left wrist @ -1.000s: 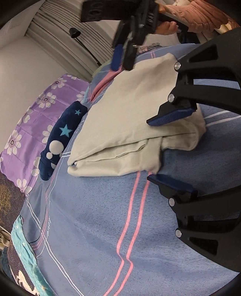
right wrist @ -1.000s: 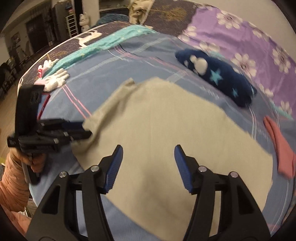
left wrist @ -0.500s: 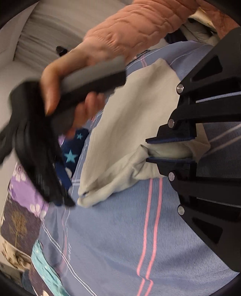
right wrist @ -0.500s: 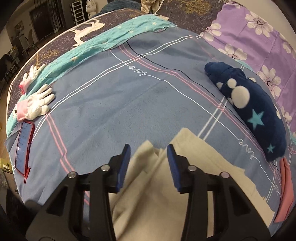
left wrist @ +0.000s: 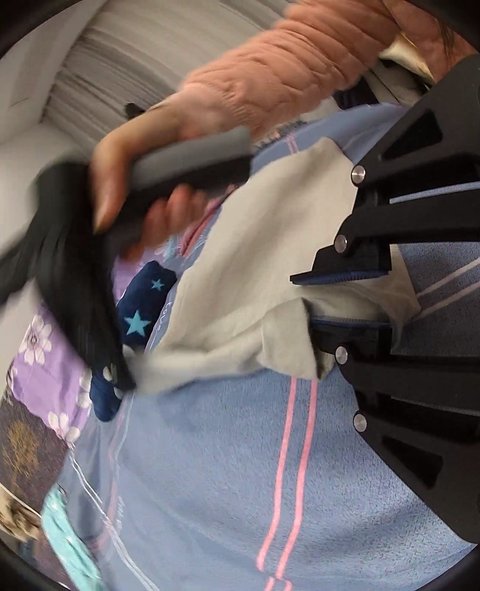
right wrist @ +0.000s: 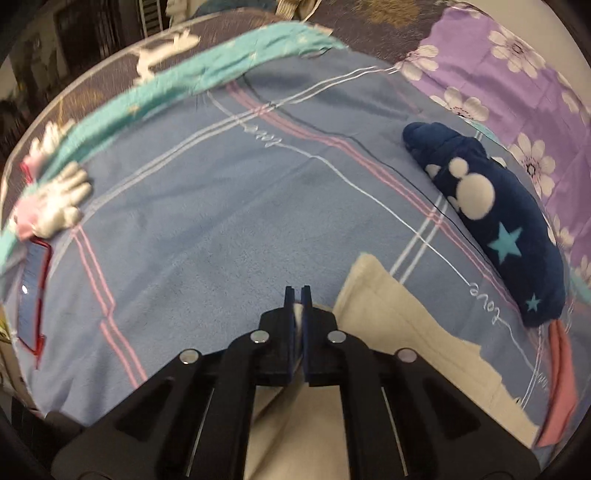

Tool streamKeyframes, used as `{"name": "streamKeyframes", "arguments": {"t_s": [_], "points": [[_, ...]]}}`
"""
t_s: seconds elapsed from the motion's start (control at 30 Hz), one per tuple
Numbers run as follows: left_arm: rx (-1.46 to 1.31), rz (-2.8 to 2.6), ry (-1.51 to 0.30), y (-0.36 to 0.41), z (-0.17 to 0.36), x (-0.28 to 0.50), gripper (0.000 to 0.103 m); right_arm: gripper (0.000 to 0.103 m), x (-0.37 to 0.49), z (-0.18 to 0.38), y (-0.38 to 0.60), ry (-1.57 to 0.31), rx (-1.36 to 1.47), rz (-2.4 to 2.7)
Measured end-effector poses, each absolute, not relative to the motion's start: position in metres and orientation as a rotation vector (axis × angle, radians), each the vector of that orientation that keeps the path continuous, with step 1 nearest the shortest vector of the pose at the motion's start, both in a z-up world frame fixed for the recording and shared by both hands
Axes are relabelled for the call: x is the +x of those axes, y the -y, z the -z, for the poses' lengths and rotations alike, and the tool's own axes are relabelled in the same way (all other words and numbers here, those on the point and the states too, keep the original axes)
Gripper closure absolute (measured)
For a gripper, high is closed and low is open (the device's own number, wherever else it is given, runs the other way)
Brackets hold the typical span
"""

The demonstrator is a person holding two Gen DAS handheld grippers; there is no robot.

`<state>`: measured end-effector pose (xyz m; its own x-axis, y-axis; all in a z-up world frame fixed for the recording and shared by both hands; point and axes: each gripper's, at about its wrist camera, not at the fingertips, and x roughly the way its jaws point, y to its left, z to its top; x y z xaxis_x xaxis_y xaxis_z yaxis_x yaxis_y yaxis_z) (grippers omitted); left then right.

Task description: Fold small clothes

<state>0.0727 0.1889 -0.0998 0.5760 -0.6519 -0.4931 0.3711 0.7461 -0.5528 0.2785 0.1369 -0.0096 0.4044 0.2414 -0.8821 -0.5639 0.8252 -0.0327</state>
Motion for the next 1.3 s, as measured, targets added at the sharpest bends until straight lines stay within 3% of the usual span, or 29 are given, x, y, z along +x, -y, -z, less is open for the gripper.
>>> {"name": "streamKeyframes", "arguments": {"t_s": [0.33,0.37,0.43,0.63,0.7,0.77,0.9,0.97,1.03,1.1,1.13,1.17,1.2,1.3], "points": [[-0.464,0.624,-0.751,-0.193,0.106,0.074,0.082,0.100,0.277,0.017,-0.074,-1.111,-0.146,-0.572],[-0.460,0.625,-0.744,-0.193,0.105,0.073,0.083,0.100,0.276,0.014,-0.072,-1.094,-0.126,-0.580],[-0.448,0.628,-0.722,-0.192,0.101,0.072,0.102,0.100,0.277,0.006,-0.072,-1.055,-0.084,-0.590],[-0.436,0.533,-0.649,-0.202,0.092,0.059,0.103,0.100,0.290,-0.011,-0.101,-0.978,0.034,-0.641],[-0.481,0.474,-0.662,-0.216,0.096,0.058,0.103,0.094,0.289,-0.011,-0.110,-0.959,0.035,-0.627],[-0.526,0.449,-0.676,-0.227,0.100,0.054,0.103,0.064,0.283,-0.015,-0.105,-0.928,0.054,-0.612],[-0.585,0.426,-0.639,-0.247,0.098,0.040,0.103,0.061,0.262,-0.022,-0.087,-0.897,0.010,-0.624],[-0.592,0.416,-0.679,-0.249,0.100,0.049,0.093,0.061,0.250,-0.018,-0.075,-0.912,-0.018,-0.621],[-0.569,0.416,-0.741,-0.243,0.105,0.060,0.070,0.060,0.238,-0.012,-0.065,-0.933,-0.032,-0.618],[-0.564,0.453,-0.788,-0.235,0.110,0.072,0.070,0.060,0.225,-0.005,-0.057,-0.951,-0.040,-0.616],[-0.561,0.461,-0.805,-0.231,0.112,0.079,0.070,0.059,0.217,-0.001,-0.054,-0.957,-0.045,-0.621],[-0.556,0.464,-0.807,-0.229,0.111,0.082,0.078,0.058,0.211,0.001,-0.052,-0.958,-0.053,-0.626],[-0.551,0.478,-0.809,-0.227,0.110,0.083,0.098,0.058,0.207,0.002,-0.052,-0.957,-0.067,-0.629],[-0.516,0.439,-0.781,-0.223,0.100,0.074,0.099,0.057,0.197,0.000,-0.055,-0.935,-0.117,-0.630]]}}
